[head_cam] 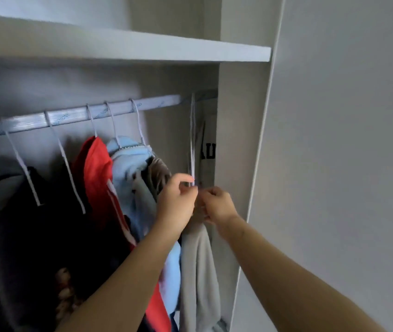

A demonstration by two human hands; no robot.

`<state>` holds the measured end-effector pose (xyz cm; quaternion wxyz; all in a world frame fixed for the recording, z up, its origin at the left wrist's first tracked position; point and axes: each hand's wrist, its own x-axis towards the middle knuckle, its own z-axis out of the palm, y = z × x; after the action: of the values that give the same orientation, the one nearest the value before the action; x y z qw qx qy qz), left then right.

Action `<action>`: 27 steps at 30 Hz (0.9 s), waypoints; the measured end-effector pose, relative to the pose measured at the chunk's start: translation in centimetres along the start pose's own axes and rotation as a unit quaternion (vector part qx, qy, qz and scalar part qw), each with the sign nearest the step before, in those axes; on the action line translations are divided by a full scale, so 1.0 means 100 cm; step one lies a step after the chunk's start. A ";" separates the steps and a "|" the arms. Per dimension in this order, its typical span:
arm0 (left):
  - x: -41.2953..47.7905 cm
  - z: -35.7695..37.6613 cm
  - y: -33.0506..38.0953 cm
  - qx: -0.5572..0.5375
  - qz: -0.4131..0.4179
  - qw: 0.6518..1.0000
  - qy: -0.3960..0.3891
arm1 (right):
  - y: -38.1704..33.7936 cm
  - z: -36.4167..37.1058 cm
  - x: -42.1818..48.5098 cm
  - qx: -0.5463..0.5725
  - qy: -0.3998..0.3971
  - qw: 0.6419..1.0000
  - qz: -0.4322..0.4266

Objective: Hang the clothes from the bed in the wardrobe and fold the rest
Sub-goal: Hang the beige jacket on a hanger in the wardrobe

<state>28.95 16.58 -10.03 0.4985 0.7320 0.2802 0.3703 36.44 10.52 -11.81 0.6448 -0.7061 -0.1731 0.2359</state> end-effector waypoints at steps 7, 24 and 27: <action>-0.113 0.092 -0.009 -0.001 -0.081 0.983 -0.166 | 0.068 -0.129 -0.098 0.051 0.113 0.987 0.105; -0.625 0.285 0.058 0.097 -0.133 0.757 -0.632 | 0.258 -0.432 -0.589 0.178 0.524 0.790 0.265; -0.702 0.299 0.076 0.104 -0.123 0.704 -0.691 | 0.271 -0.454 -0.666 0.205 0.582 0.741 0.266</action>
<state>13.91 -56.41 -28.19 0.5143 0.7889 -0.0187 -0.3359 4.92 -66.55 -28.83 0.6607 -0.5738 0.4832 -0.0290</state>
